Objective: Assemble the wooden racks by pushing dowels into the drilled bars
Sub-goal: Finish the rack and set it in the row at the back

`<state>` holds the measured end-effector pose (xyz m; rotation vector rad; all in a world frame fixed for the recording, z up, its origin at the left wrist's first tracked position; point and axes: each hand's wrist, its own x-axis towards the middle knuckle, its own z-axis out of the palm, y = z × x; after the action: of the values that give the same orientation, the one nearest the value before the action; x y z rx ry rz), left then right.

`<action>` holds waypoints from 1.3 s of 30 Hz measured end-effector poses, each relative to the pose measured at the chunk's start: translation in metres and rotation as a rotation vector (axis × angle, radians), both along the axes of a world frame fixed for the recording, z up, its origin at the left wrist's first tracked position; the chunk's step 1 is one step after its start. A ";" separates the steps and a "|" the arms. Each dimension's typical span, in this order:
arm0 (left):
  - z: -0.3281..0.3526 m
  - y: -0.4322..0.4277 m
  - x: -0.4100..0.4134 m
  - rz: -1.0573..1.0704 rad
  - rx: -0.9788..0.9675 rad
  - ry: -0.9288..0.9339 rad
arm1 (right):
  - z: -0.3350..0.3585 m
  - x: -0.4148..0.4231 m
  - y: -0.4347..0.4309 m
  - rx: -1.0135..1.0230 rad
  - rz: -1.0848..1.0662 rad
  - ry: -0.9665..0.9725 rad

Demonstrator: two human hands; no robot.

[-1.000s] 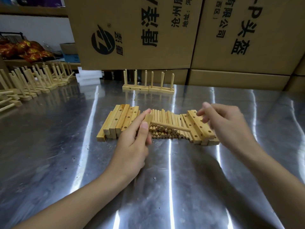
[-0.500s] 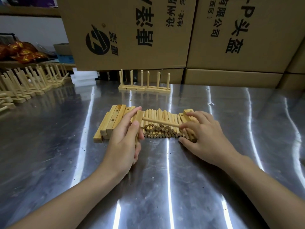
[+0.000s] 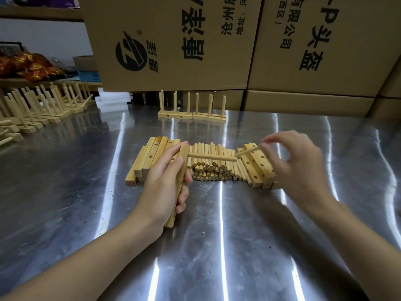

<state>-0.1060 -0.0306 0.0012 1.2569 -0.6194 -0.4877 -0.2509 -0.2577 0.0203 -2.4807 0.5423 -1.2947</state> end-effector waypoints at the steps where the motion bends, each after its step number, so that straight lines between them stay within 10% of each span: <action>1: 0.001 0.000 0.002 -0.024 -0.021 0.076 | 0.005 -0.002 -0.001 0.186 0.105 -0.112; 6: 0.005 0.002 0.014 -0.171 -0.158 0.428 | 0.016 -0.001 0.009 0.783 0.538 -0.275; 30: 0.003 0.001 0.015 -0.164 -0.172 0.384 | 0.009 0.005 0.042 0.602 0.664 -0.058; 39: 0.001 -0.005 0.001 -0.290 -0.149 0.439 | 0.001 0.017 0.059 0.877 0.737 -0.159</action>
<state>-0.1050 -0.0351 0.0020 0.8815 -0.4535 -0.9134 -0.2342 -0.1987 0.0213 -1.5742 0.0753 -0.7100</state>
